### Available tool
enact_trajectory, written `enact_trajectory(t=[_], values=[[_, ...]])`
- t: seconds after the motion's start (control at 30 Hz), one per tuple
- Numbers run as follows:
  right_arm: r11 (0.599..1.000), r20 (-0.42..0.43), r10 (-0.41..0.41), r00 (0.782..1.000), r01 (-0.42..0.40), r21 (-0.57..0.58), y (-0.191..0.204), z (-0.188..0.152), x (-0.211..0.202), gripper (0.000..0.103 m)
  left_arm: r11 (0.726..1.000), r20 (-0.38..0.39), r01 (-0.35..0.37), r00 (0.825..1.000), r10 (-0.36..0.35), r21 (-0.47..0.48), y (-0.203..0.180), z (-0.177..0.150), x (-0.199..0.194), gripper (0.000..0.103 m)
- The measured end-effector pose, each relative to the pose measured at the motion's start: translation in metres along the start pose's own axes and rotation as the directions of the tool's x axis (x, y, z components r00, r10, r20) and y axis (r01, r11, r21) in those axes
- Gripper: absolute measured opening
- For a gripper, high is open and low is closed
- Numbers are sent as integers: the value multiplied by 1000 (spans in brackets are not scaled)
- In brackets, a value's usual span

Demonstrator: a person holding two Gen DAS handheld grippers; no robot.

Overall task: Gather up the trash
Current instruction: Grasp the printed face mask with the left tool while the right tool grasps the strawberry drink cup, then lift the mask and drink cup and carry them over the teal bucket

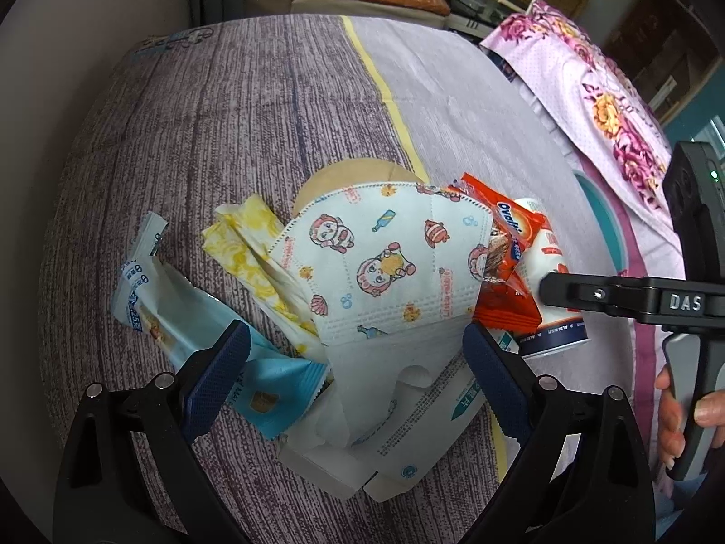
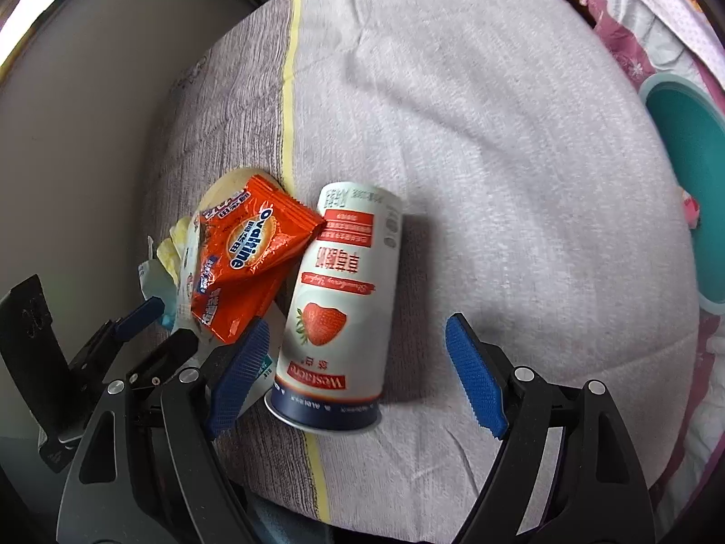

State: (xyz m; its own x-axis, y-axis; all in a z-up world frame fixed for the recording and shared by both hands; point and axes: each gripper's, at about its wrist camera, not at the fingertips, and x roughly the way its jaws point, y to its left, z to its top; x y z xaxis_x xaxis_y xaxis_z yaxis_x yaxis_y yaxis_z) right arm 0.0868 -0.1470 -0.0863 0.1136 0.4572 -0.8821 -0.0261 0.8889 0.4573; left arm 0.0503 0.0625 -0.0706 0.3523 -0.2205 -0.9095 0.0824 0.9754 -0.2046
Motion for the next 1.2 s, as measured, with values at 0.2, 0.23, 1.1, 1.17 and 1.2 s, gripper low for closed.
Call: enact_trajectory(t=[0.2,0.23,1.1,1.17,1.2], values=[[1000,10,22,1000,-21,-23,2,1,5,50,1000,-21,8,1000,-7,28,-6,0,6,95],[999,28,-3,1000,4,-46,4,0,3,50,999,-24,9,1000,-8,32,-6,0,7,95],[999,103,37,994,-35,-29,-19,-5,-29,50,998,155,43,987,-35,-53,16,15,-45,18],[998,123,51,991,-48,-27,-20,-6,-37,50,997,173,56,984,-45,-56,16,19,-55,18],[998,129,56,990,-53,-26,-21,-6,-40,50,996,184,63,982,-51,-57,15,21,-60,18]])
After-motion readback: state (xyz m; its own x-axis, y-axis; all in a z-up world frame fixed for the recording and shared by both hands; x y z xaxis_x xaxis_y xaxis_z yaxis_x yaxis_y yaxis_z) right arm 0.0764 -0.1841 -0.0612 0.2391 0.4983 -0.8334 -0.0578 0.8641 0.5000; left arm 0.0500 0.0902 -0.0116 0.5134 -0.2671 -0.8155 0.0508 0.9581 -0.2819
